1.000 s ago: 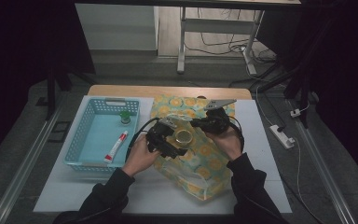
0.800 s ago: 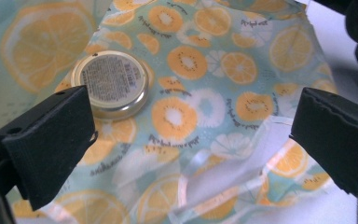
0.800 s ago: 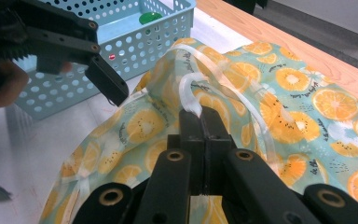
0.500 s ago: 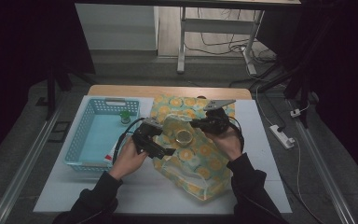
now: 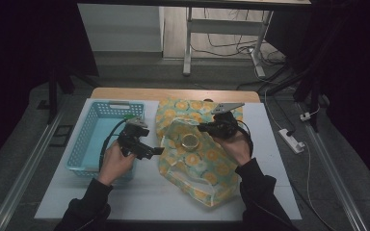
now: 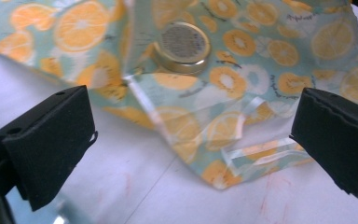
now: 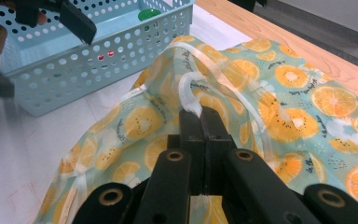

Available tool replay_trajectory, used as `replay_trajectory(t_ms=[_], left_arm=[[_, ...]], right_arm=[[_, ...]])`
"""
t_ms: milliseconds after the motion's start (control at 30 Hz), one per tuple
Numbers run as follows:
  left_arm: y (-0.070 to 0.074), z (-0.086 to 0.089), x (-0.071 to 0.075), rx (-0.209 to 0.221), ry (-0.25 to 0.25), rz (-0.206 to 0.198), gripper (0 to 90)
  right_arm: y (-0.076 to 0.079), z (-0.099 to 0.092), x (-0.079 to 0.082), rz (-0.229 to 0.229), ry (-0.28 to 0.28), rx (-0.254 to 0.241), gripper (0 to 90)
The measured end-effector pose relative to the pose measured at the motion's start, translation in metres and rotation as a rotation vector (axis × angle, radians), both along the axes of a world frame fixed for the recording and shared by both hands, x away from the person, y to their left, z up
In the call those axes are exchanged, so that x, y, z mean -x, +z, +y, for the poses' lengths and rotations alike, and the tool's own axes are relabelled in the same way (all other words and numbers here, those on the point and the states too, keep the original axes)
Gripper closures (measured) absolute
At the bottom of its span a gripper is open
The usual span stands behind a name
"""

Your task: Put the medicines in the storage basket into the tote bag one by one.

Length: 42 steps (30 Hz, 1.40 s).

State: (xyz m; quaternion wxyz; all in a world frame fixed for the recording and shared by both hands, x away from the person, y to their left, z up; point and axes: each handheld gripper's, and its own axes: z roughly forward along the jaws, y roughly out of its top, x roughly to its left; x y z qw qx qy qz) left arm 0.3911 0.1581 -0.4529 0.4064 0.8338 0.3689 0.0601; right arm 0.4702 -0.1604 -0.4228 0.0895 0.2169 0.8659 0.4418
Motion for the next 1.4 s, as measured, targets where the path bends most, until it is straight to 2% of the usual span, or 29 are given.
replay_trajectory(t_ms=[233,333,433,567,733,867,1133,1267,1400], left_arm=[[0.004,0.023,0.002,0.002,0.081,-0.017,0.0],[0.001,0.033,0.001,-0.020,0.116,-0.020,0.0],[-0.003,0.041,0.000,-0.062,0.143,-0.026,0.0],[-0.006,0.052,-0.002,-0.088,0.189,-0.022,0.0],[-0.012,0.066,-0.005,-0.118,0.235,0.013,0.2],[-0.018,0.074,-0.008,-0.136,0.250,0.039,0.3],[-0.033,0.078,-0.013,-0.229,0.268,0.083,0.0],[-0.040,0.078,-0.016,-0.259,0.268,0.117,0.0],[-0.048,0.075,-0.020,-0.320,0.270,0.163,0.0]], right_arm=[[-0.001,0.000,0.000,-0.001,-0.001,0.001,90.0],[0.000,0.000,0.000,-0.004,-0.004,-0.001,90.0],[-0.001,-0.001,0.000,-0.003,-0.006,-0.002,90.0],[-0.001,-0.002,-0.001,-0.003,-0.007,-0.001,90.0],[0.000,-0.002,-0.001,-0.006,-0.006,-0.002,90.0],[0.000,-0.003,-0.001,-0.006,-0.008,-0.004,90.0],[0.000,-0.003,-0.002,-0.005,-0.007,-0.003,90.0],[0.000,-0.004,-0.002,-0.004,-0.010,-0.005,90.0],[0.000,-0.003,-0.002,-0.004,-0.007,-0.003,90.0]])
